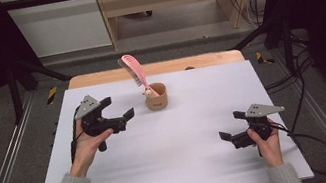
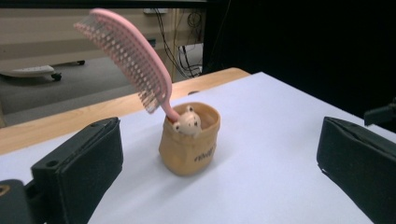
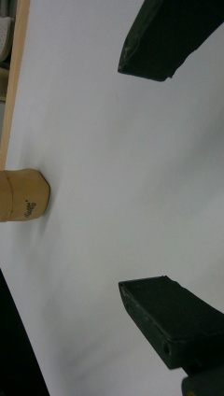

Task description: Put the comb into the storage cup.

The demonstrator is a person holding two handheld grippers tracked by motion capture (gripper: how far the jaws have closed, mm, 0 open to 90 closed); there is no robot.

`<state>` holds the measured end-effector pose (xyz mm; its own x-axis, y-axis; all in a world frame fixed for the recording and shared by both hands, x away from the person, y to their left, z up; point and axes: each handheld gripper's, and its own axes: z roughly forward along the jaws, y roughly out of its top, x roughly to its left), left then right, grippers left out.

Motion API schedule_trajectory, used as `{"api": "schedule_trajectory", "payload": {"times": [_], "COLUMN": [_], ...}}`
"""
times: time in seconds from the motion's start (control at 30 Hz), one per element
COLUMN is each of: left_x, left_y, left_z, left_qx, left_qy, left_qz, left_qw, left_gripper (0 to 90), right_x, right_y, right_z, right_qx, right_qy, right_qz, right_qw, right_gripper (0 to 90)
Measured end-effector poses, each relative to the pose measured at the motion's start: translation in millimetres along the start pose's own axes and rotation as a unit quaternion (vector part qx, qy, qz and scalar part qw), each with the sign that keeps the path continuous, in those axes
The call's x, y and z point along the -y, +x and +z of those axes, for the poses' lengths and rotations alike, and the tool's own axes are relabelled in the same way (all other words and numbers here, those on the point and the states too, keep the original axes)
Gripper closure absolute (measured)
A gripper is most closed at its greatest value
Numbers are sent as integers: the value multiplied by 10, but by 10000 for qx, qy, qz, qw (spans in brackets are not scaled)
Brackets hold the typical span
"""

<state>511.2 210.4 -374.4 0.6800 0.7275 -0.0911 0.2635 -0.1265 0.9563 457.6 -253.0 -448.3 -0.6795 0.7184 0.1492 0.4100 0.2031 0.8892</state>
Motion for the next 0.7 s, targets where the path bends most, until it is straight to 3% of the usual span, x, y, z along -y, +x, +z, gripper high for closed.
{"api": "schedule_trajectory", "payload": {"times": [0.33, 0.7], "left_x": [222, 514], "left_y": [-33, -21], "left_z": [-186, -336], "left_qx": [12, 19], "left_qy": [50, 309], "left_qz": [25, -20], "left_qw": [10000, 9995], "left_gripper": [3, 3], "right_x": [5, 10], "right_y": [2, 1], "right_z": [12, 22], "right_qx": [0, 12], "right_qy": [22, 37], "right_qz": [-9, -33], "right_qw": [10000, 10000], "right_gripper": [3, 4]}}
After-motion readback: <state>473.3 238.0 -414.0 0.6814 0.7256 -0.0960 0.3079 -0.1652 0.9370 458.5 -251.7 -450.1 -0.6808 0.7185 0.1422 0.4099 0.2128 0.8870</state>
